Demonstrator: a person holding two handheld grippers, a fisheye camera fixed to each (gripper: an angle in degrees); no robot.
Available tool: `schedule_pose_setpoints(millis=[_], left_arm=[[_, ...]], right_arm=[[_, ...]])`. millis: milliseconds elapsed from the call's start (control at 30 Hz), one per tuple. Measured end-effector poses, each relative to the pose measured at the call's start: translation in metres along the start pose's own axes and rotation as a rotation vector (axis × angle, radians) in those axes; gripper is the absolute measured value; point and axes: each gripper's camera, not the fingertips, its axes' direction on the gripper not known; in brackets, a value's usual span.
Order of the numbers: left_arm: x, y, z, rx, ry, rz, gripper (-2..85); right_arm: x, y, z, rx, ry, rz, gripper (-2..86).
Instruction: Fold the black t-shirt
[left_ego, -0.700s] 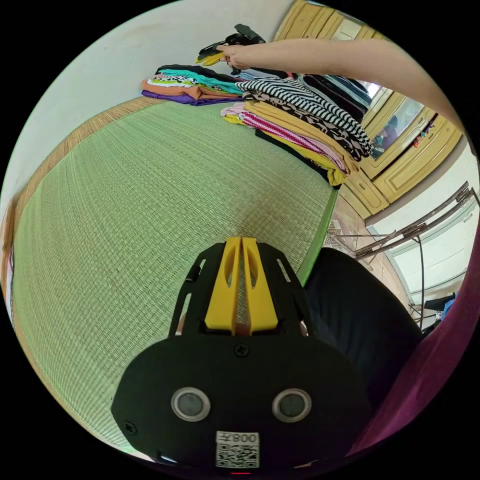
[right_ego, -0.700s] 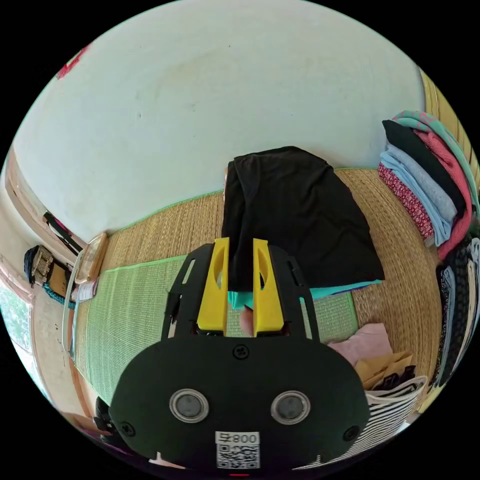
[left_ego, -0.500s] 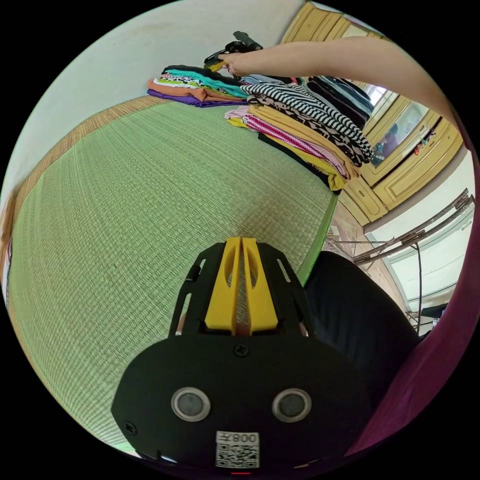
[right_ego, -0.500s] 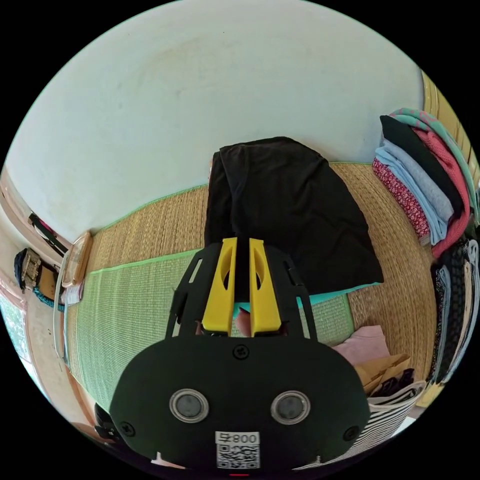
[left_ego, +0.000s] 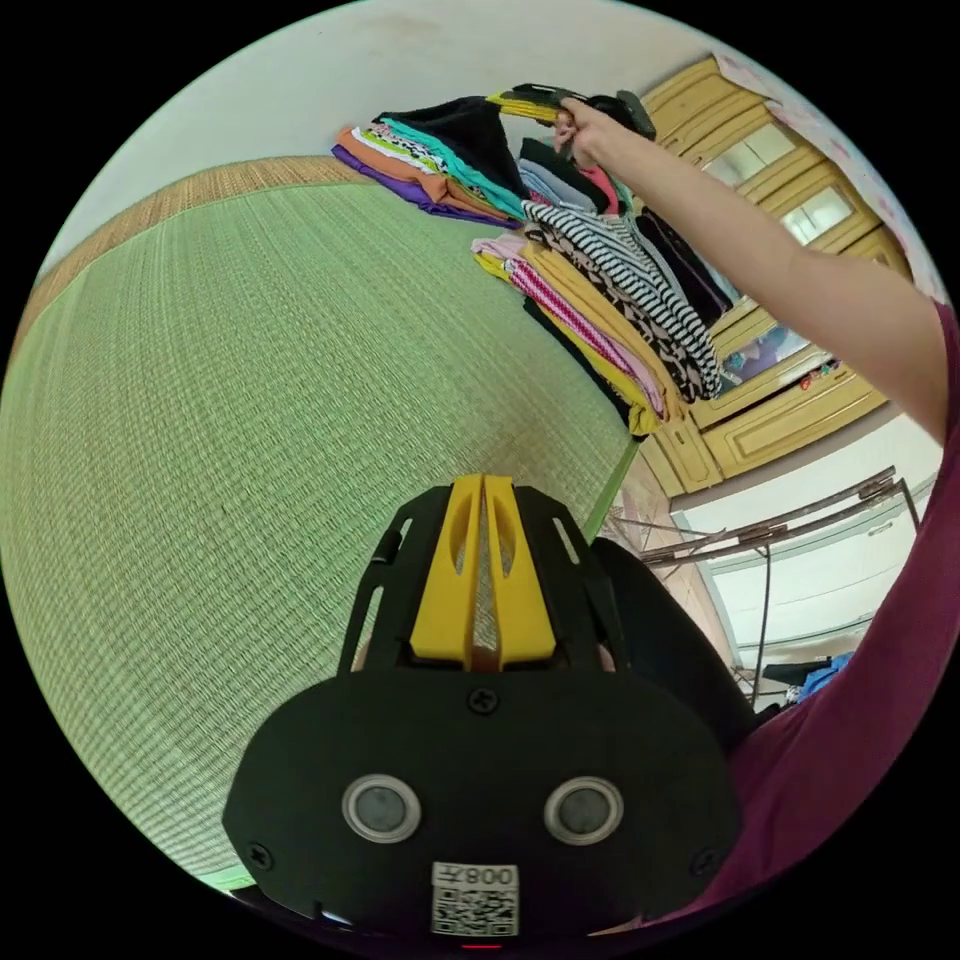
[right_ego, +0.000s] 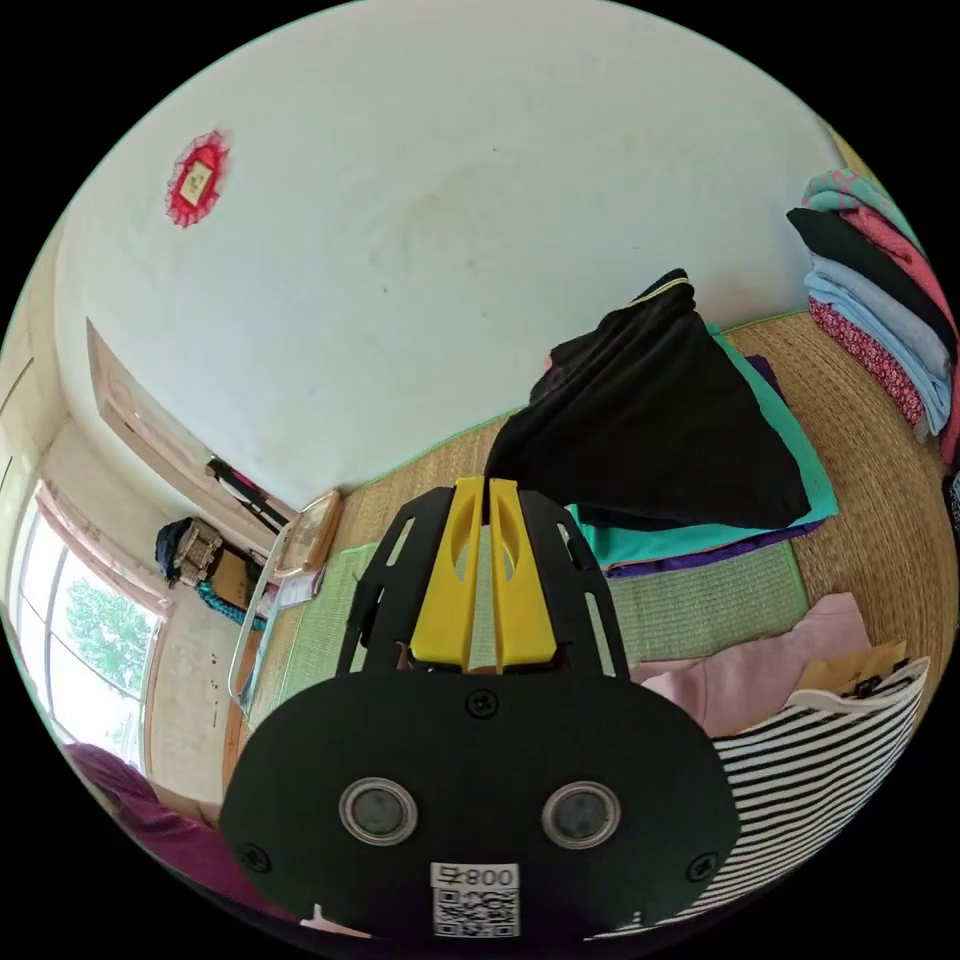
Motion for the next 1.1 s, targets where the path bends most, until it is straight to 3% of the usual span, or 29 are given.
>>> schedule_pose_setpoints(millis=[367, 567, 700, 1100], left_arm=[[-0.079, 0.065, -0.19, 0.284, 0.26, -0.21, 0.7], [-0.11, 0.144, -0.246, 0.308, 0.356, -0.344, 2.8], [-0.124, 0.193, -0.266, 0.324, 0.363, -0.418, 4.5], [-0.175, 0.262, -0.237, 0.371, 0.709, -0.676, 9.1]], right_arm=[[-0.107, 0.116, -0.067, -0.164, -0.323, -0.129, 0.5], [-0.149, 0.192, -0.071, -0.341, -0.44, -0.095, 0.5], [-0.168, 0.229, -0.11, -0.347, -0.463, -0.073, 0.4], [-0.174, 0.309, -0.221, -0.307, -0.447, 0.069, 0.5]])
